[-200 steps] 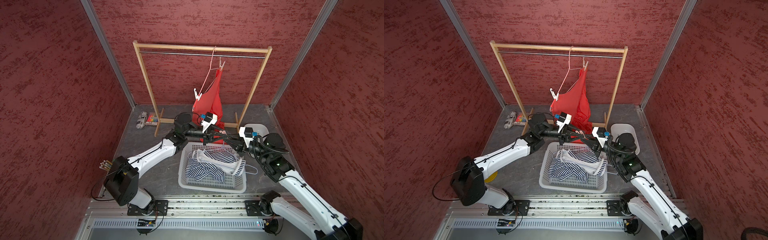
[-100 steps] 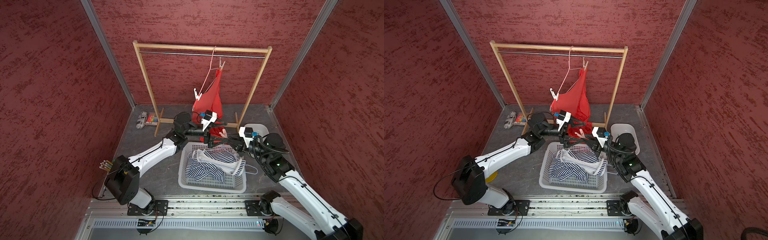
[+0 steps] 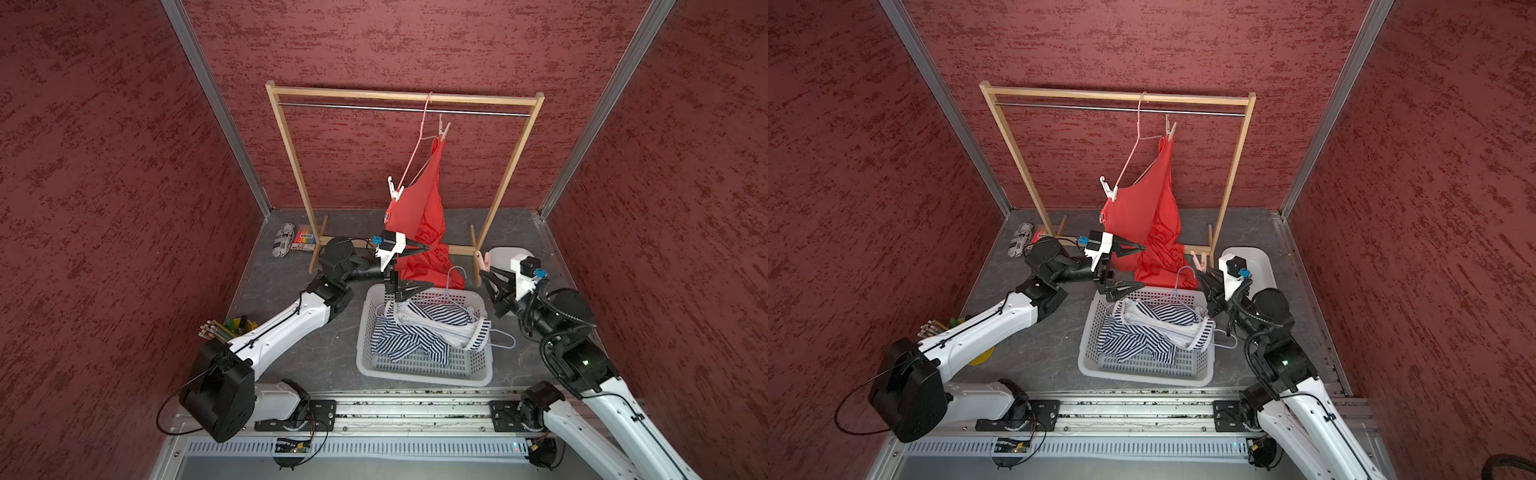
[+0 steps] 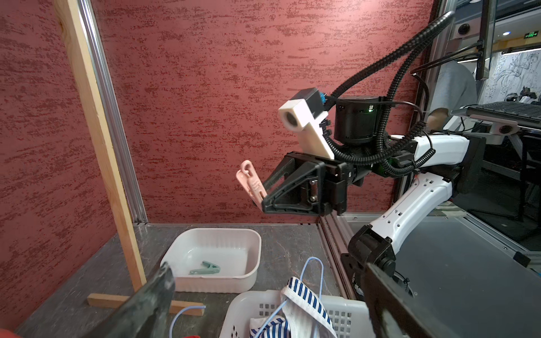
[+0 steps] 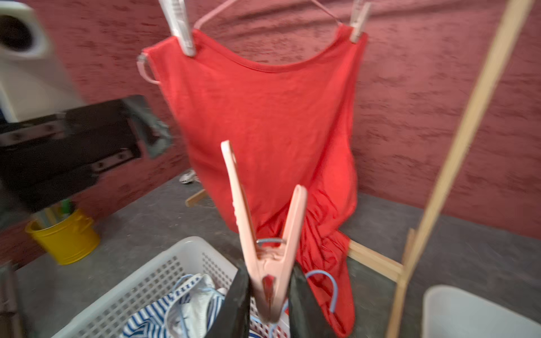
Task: Remove the clothespins securing tank tops to the hanger
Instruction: Place the clothespin in the storage box.
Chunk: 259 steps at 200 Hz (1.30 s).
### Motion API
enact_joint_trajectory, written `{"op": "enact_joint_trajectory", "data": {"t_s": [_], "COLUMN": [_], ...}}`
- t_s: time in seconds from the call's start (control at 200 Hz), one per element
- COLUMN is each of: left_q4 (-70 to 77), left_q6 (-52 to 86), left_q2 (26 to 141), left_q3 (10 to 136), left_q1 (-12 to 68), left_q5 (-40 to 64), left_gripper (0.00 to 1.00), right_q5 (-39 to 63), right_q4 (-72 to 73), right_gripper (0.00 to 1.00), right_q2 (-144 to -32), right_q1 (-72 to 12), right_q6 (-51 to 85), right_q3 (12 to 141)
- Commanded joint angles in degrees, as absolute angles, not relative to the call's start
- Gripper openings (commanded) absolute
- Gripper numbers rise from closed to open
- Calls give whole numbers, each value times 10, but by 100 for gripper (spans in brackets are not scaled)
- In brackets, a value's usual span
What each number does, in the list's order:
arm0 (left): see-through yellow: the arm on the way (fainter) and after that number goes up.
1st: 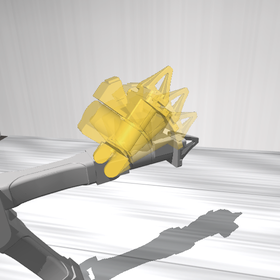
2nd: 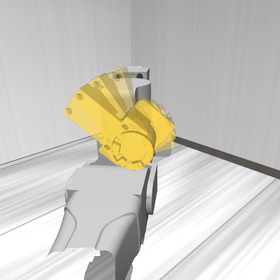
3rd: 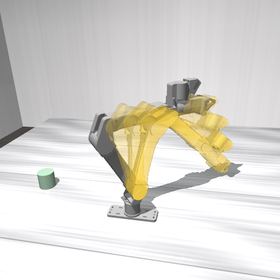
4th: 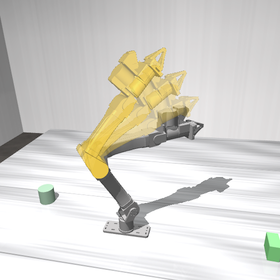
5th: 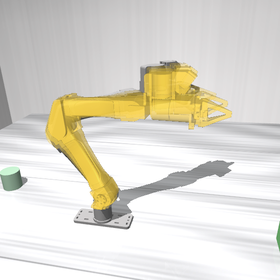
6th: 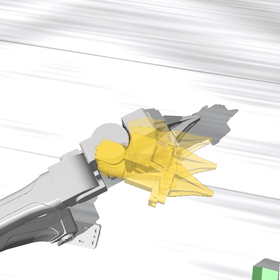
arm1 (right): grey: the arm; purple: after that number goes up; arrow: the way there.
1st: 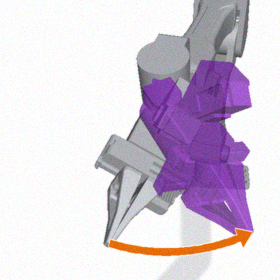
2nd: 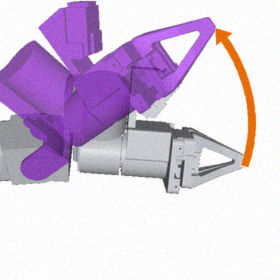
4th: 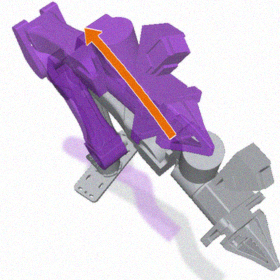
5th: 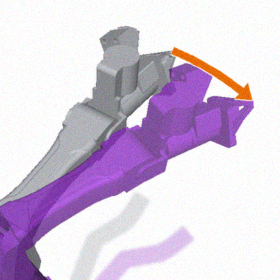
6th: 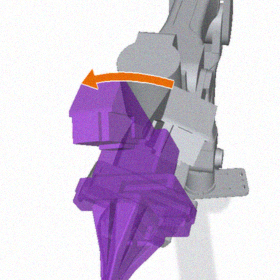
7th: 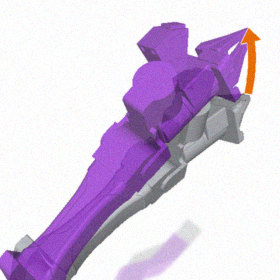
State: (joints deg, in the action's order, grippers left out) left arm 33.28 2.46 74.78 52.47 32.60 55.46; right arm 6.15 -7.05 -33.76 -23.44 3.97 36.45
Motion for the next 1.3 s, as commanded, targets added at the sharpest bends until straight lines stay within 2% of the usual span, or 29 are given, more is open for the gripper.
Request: {"op": "enact_joint_trajectory", "data": {"t_s": [0.0, 0.105, 0.18, 0.326, 0.406, 0.571, 0.761, 0.816, 0.997, 1.207, 1.292], "left_q4": [283, 228, 195, 169, 142, -21, -53, -88, -123, -130, -137], "left_q6": [-8, -23, -33, -39, -46, -119, -152, -170, -219, -231, -240], "left_q2": [731, 728, 719, 691, 676, 678, 701, 723, 770, 802, 811], "left_q3": [522, 525, 520, 492, 480, 506, 518, 539, 564, 581, 588], "left_q1": [322, 323, 323, 323, 325, 336, 347, 353, 375, 376, 376], "left_q5": [567, 577, 568, 562, 560, 520, 461, 433, 338, 310, 303], "left_gripper": [100, 100, 100, 100, 100, 100, 100, 100, 100, 100, 100], "right_q5": [-135, -223, -232, -122, -87, -51, -58, -49, -17, -12, -18], "right_q4": [-134, -133, -120, -93, -87, -96, -63, -75, -62, -75, -79], "right_gripper": [0, 0, 0, 0, 0, 0, 0, 5, 10, 21, 31], "right_q2": [-379, -439, -468, -531, -576, -696, -762, -788, -841, -871, -871], "right_q1": [-236, -220, -185, -55, -14, 33, 44, 46, 46, 46, 46], "right_q6": [81, 110, 121, 123, 105, 63, 53, 51, 57, 56, 58], "right_q3": [369, 369, 366, 372, 386, 430, 440, 451, 442, 449, 447]}}
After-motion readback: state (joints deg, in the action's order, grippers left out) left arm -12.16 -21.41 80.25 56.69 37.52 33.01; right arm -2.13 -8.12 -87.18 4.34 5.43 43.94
